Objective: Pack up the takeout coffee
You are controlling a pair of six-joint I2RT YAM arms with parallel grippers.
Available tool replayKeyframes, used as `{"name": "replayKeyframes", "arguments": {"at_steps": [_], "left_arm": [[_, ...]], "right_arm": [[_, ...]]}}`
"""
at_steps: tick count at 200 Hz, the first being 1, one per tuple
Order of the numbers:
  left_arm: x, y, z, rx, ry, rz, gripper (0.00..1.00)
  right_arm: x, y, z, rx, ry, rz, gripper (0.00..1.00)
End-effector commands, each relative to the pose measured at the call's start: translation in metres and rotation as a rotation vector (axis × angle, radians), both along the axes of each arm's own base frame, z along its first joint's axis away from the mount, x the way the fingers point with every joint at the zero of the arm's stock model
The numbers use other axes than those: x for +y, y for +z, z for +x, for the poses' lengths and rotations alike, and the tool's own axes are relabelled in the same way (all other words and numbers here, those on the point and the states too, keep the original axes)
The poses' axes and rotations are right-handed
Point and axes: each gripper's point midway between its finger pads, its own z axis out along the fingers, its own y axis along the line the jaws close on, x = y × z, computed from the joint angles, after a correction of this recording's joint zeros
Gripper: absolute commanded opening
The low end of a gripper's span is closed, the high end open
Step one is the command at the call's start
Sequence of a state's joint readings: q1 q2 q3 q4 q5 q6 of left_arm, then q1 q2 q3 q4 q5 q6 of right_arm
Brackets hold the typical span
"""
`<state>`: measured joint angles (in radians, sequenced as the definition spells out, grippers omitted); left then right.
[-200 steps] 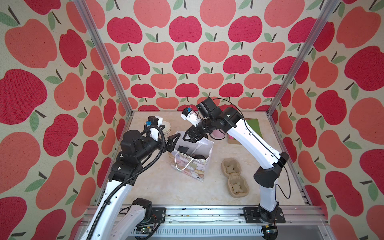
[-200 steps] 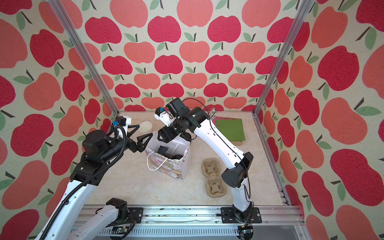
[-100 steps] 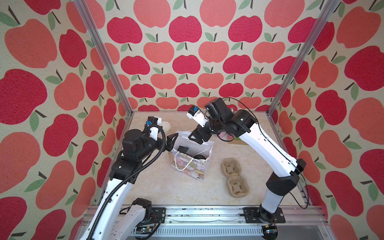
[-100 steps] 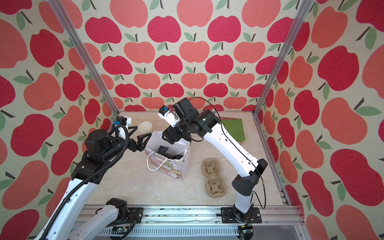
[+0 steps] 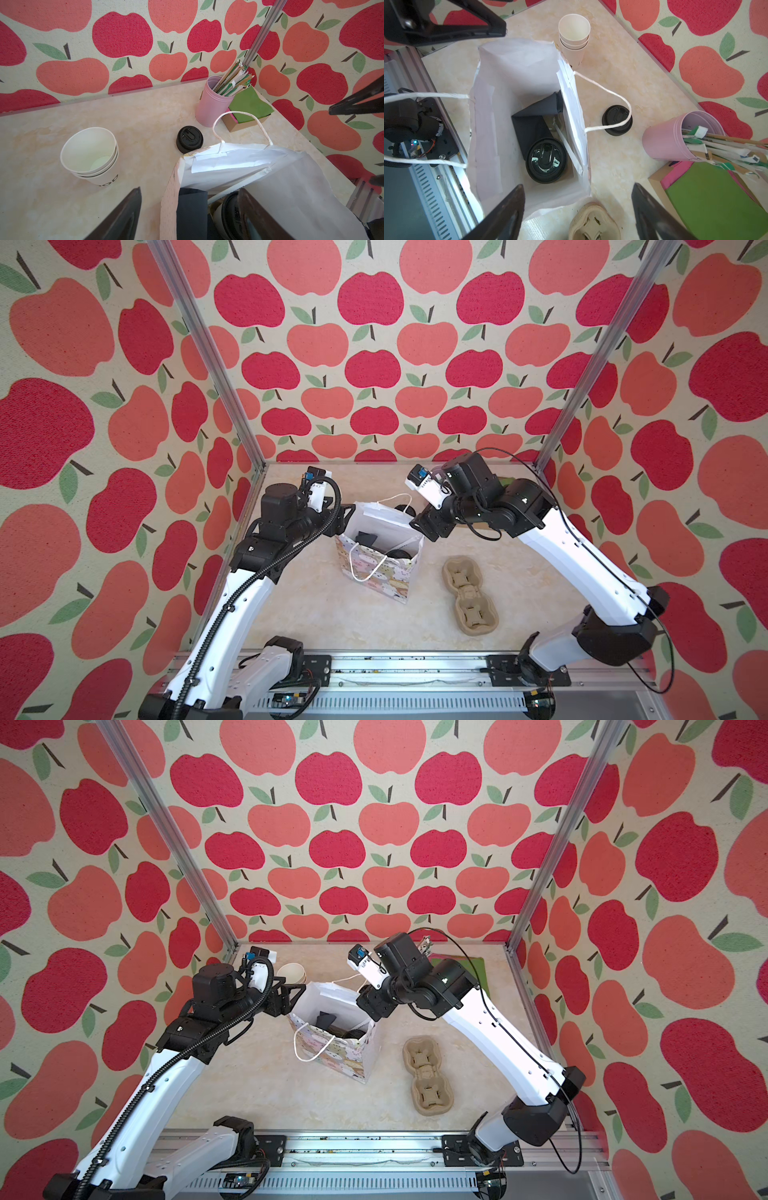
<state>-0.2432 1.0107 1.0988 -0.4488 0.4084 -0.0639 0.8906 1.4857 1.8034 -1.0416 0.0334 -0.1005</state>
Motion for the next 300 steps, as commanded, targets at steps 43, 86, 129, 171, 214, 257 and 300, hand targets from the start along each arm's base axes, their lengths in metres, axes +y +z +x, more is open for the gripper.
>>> {"name": "replayKeyframes", "arguments": {"at_steps": [43,86,129,171,214,257,300], "left_arm": [[-0.006,-0.005,0.006,0.081,-0.024,-0.01,0.48],[-0.009,-0.017,0.014,0.127,-0.026,-0.009,0.36],[-0.011,-0.023,0.016,0.157,-0.034,-0.005,0.32],[-0.015,-0.028,0.017,0.183,-0.048,-0.002,0.25],[-0.017,-0.031,0.018,0.197,-0.048,0.007,0.14],[-0.014,-0.028,0.017,0.186,-0.03,0.012,0.0],[-0.009,-0.024,0.014,0.167,0.001,0.015,0.0]], "right_arm": [[-0.035,-0.015,-0.004,-0.003,-0.071,0.006,0.84],[-0.044,-0.033,0.001,0.018,-0.104,-0.004,0.88],[-0.046,-0.05,0.012,0.037,-0.127,-0.022,0.89],[-0.045,-0.06,0.021,0.054,-0.144,-0.017,0.9],[-0.04,-0.064,0.028,0.064,-0.149,0.001,0.9],[-0.033,-0.064,0.04,0.065,-0.162,0.024,0.9],[-0.03,-0.064,0.057,0.056,-0.186,0.037,0.9]]}}
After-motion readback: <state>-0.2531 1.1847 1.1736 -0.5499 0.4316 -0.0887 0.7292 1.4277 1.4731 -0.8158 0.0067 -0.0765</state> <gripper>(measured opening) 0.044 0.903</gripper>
